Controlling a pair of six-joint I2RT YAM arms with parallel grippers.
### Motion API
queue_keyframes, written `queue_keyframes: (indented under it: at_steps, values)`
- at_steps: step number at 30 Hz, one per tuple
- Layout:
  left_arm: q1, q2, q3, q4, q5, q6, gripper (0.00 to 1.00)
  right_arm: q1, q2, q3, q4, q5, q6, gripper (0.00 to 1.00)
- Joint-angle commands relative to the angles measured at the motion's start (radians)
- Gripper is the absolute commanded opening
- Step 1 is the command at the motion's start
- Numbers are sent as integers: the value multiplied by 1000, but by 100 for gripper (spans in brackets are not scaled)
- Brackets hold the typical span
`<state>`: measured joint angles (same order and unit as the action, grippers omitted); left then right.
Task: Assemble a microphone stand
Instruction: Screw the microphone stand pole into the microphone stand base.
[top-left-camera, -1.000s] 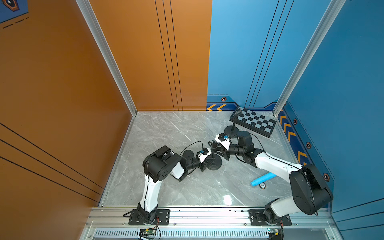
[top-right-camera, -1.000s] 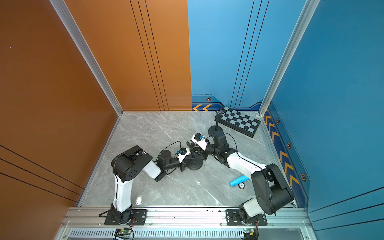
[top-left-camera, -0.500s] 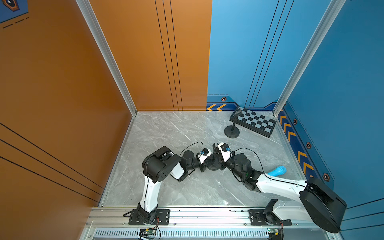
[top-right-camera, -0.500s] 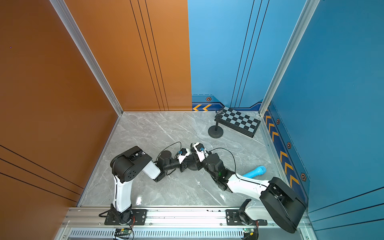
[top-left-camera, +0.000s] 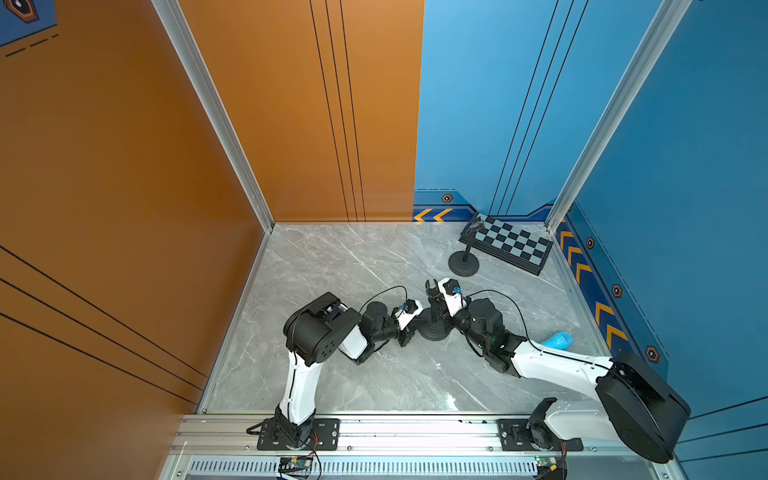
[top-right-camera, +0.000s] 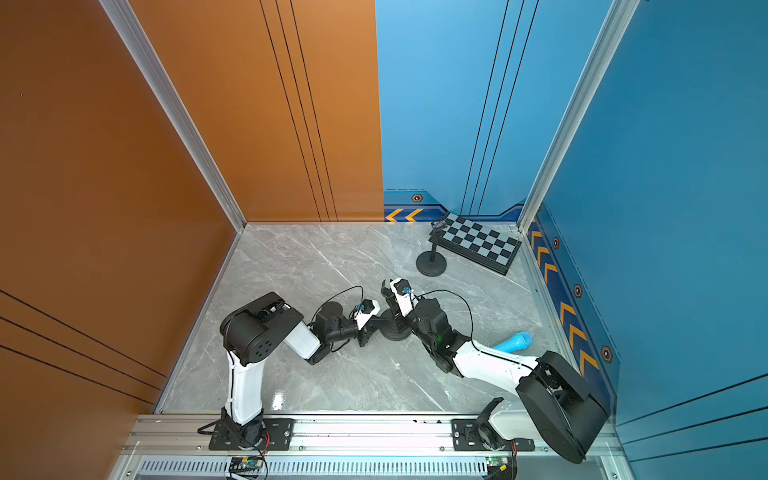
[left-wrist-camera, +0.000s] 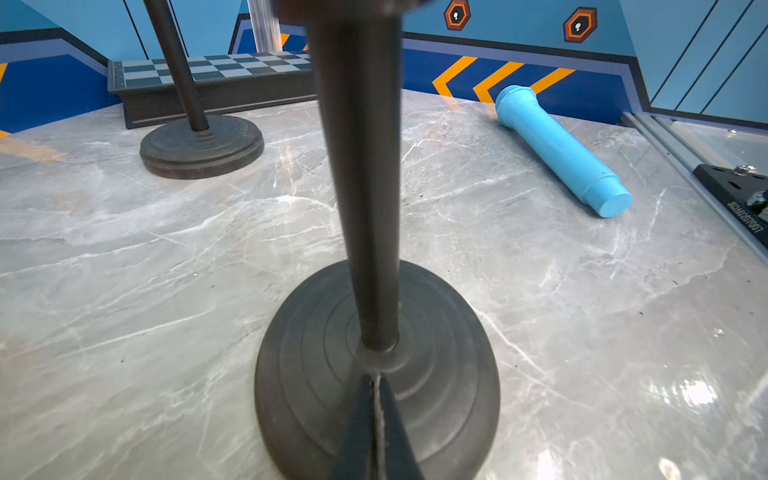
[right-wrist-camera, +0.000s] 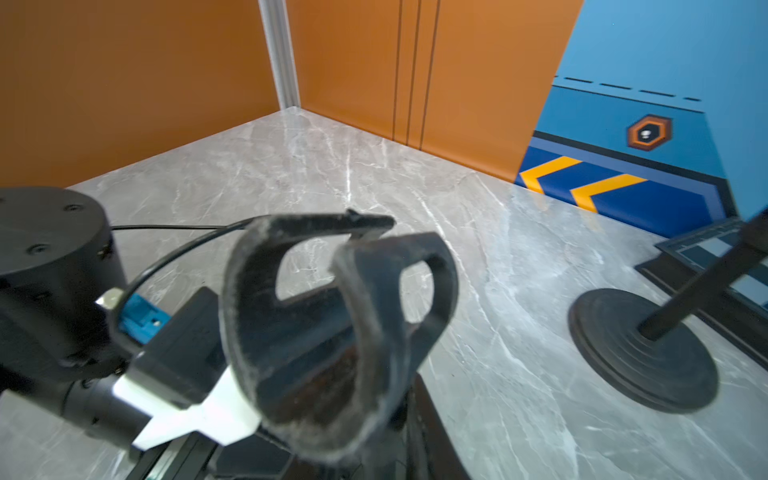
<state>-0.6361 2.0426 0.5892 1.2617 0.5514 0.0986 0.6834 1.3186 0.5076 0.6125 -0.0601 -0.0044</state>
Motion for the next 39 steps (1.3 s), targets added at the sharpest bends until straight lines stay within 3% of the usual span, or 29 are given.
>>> queue_keyframes:
  at_steps: [1, 3, 4, 6, 9, 13, 18, 20, 28, 34, 36, 39]
  values:
    - [-3, 18, 2, 8, 19, 15, 0, -51, 9, 38, -109, -205, -29, 15]
    - [-1, 8, -1, 8, -1, -2, 5, -60, 6, 42, -108, -204, -35, 13]
    - [2, -12, -6, 9, 2, -13, 15, -62, 6, 37, -98, -208, -35, 12]
    - [4, -50, -19, 8, -20, -27, 58, -62, 11, 17, -53, -202, -23, 10]
    - [5, -111, -46, 9, -61, -18, 72, -58, 18, -18, 40, -195, 14, 9]
    - [0, -155, -36, 8, -57, -48, 75, -23, 19, -62, 158, -153, 27, 8]
    - [-16, -116, 17, 10, -66, -85, 73, 42, 0, -123, 258, -47, 50, 6]
    - [-20, -97, 27, 9, -68, -85, 67, 59, -8, -157, 301, -8, 71, 6]
    - [-40, -53, 19, 9, -69, 0, 17, 104, -27, -216, 310, -1, 80, 7]
    - [-32, -45, -1, 9, -37, 23, 3, 10, -69, -114, 69, -278, -22, 25]
    - [-30, -46, -9, 8, -35, 42, 2, -72, -60, -57, 2, -440, -30, 38]
    - [-28, -50, -22, 8, -16, 69, 0, -139, -15, 85, -263, -643, -158, 45]
